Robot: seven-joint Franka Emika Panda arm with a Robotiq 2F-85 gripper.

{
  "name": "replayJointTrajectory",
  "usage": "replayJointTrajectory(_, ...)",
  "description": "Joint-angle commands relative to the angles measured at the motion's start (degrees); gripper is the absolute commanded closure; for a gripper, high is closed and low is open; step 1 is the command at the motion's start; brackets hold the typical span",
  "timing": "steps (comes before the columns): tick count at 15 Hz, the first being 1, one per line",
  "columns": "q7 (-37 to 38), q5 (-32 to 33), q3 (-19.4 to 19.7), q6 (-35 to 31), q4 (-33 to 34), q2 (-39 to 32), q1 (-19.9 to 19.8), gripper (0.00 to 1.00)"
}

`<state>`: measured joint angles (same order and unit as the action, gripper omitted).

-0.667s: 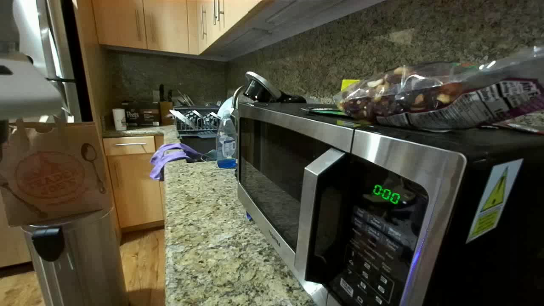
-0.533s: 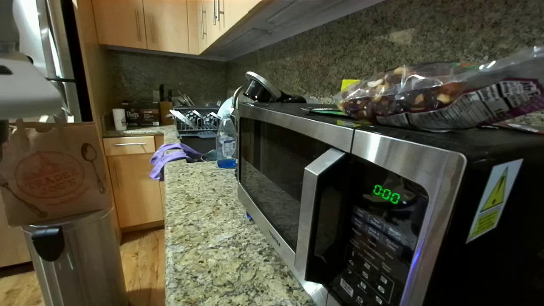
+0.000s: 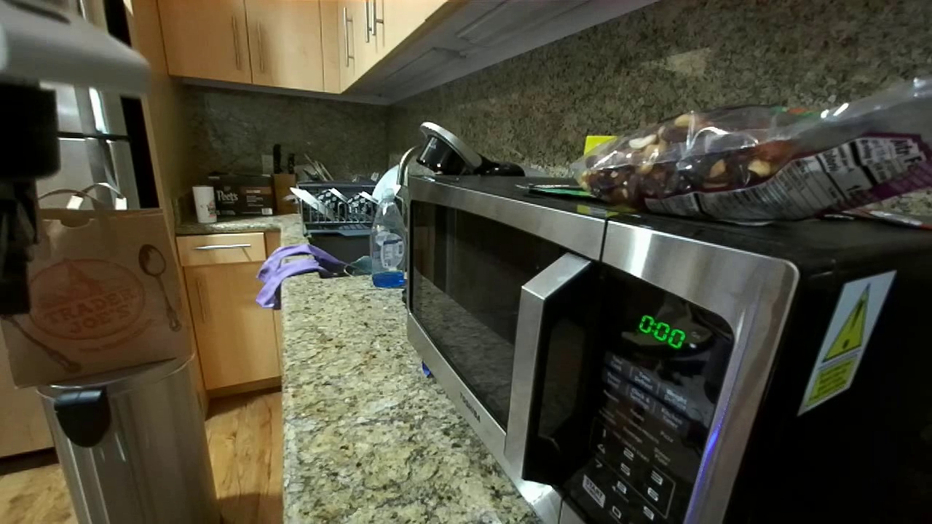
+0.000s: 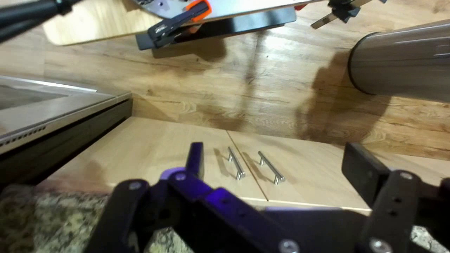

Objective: Close the coffee maker lid

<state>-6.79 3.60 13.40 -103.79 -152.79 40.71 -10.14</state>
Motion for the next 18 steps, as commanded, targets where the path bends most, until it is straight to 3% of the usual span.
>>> replayJointTrajectory(1, 2.1, 5.4, -6.3, 2.3, 6.7, 1.0, 0.1, 0.00)
replayJointTrajectory(10, 4.8, 21.1, -20.3, -1.8, 24.1, -6.9, 6.0, 0.00)
replayJointTrajectory(12, 5.1, 23.8, -21.5, -1.9, 26.2, -8.0, 6.9, 0.00)
replayJointTrajectory(13, 4.6, 21.8, -19.6, -1.5, 23.3, -5.2, 7.8, 0.00)
replayJointTrajectory(18, 4.7, 23.2, -20.3, -1.5, 25.6, -7.6, 8.3, 0.00)
